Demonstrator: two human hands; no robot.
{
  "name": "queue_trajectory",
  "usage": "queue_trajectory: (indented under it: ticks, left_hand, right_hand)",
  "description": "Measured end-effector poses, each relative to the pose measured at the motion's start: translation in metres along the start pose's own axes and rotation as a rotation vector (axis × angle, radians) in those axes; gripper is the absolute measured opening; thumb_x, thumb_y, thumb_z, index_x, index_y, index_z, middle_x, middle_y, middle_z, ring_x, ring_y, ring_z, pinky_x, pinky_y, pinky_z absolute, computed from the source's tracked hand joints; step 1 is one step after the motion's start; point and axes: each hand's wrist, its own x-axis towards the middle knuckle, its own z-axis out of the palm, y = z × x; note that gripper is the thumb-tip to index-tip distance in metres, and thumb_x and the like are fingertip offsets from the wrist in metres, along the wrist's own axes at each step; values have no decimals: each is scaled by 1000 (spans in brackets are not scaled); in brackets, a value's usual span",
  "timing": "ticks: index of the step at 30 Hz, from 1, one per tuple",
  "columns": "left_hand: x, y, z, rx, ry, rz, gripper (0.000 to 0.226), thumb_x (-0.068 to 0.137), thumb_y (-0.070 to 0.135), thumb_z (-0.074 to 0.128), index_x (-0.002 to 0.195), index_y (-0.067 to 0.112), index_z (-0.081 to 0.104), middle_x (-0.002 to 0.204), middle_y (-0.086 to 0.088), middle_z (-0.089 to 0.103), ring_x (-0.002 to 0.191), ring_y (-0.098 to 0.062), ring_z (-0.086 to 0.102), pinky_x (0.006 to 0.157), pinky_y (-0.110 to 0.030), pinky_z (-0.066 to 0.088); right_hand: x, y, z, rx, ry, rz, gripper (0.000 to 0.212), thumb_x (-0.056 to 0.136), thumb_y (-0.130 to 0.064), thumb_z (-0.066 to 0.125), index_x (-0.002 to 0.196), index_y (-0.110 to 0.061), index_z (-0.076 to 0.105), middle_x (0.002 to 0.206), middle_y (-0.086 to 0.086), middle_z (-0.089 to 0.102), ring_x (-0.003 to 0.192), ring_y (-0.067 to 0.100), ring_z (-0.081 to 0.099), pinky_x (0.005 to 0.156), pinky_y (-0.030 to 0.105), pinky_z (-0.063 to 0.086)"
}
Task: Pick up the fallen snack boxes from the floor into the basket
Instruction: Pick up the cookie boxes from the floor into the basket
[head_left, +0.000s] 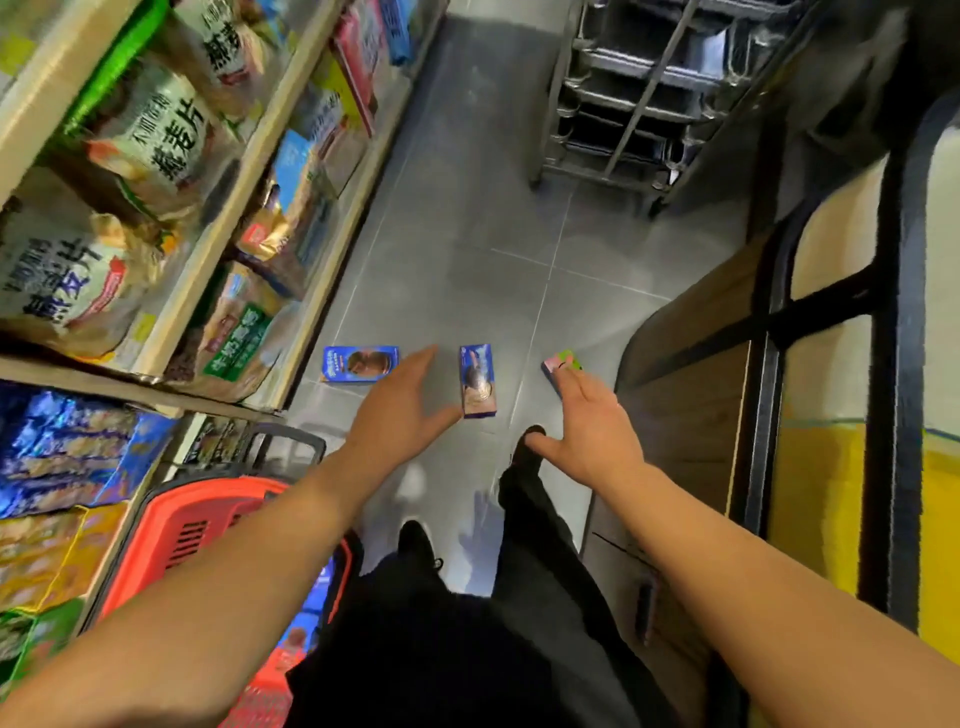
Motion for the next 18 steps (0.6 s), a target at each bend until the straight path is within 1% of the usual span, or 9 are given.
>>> queue_trajectory:
  ticks: [2,3,5,7,9,10,13,15,18]
  left_hand:
    - [27,3,14,-7,13,-60,77,82,31,71,146,12,34,148,-7,42,135,-22,39,102,-24,30]
    - [40,4,22,-6,4,-111,78,82,33,72,147,11,34,148,-8,41,136,-24,39,104,-26,31]
    - [68,5,42,-43,-12,-197,82,79,40,72,146,11,35,148,-10,42,135,-25,40,106,-29,32]
    - [98,3,58,-79,-32,-258,82,79,42,72,146,13,35,148,-8,42,135,-23,40,106,-24,29]
    - [126,-6,73,-96,-22,-275,77,82,34,72,146,15,35,148,-6,43,135,-21,41,99,-14,25]
    - [140,-14,82,-109,-19,-294,76,82,31,73,146,15,35,147,-6,43,134,-21,41,98,-13,26]
    - [175,-46,114,-96,-59,-368,80,82,38,71,148,16,32,148,-6,41,136,-21,40,105,-22,28]
    - [196,-74,142,-81,-98,-408,81,83,43,68,149,17,30,150,-5,40,136,-21,39,106,-24,28]
    - [230,-124,190,-78,-136,-454,79,82,42,68,148,17,32,149,-5,41,136,-22,40,107,-25,28]
  right_hand:
    - [33,16,0,-2,-67,-35,93,81,-51,66,154,-15,21,159,5,25,145,24,22,117,32,21]
    - [48,24,1,-7,-105,-48,92,82,-50,66,154,-15,20,159,6,23,146,24,20,117,32,20]
    - [81,43,4,-10,-160,-52,90,83,-50,65,153,-14,21,159,6,24,145,26,22,117,32,20]
    - [116,58,11,-2,-207,-51,89,84,-50,65,153,-14,22,159,6,25,145,25,22,117,31,19]
    - [144,67,21,19,-248,-55,89,84,-49,66,153,-14,22,159,6,24,145,25,23,116,31,21]
    - [160,71,29,28,-274,-54,88,84,-48,67,153,-14,23,159,6,25,145,25,24,115,31,23]
    - [203,84,66,93,-358,-7,88,84,-46,69,152,-13,24,157,6,28,144,26,26,114,32,25]
    - [233,95,101,130,-384,47,89,82,-46,70,151,-11,26,155,8,31,143,28,29,113,34,27]
    - [277,113,167,189,-413,141,90,80,-44,72,151,-11,27,154,9,33,141,29,32,113,36,31]
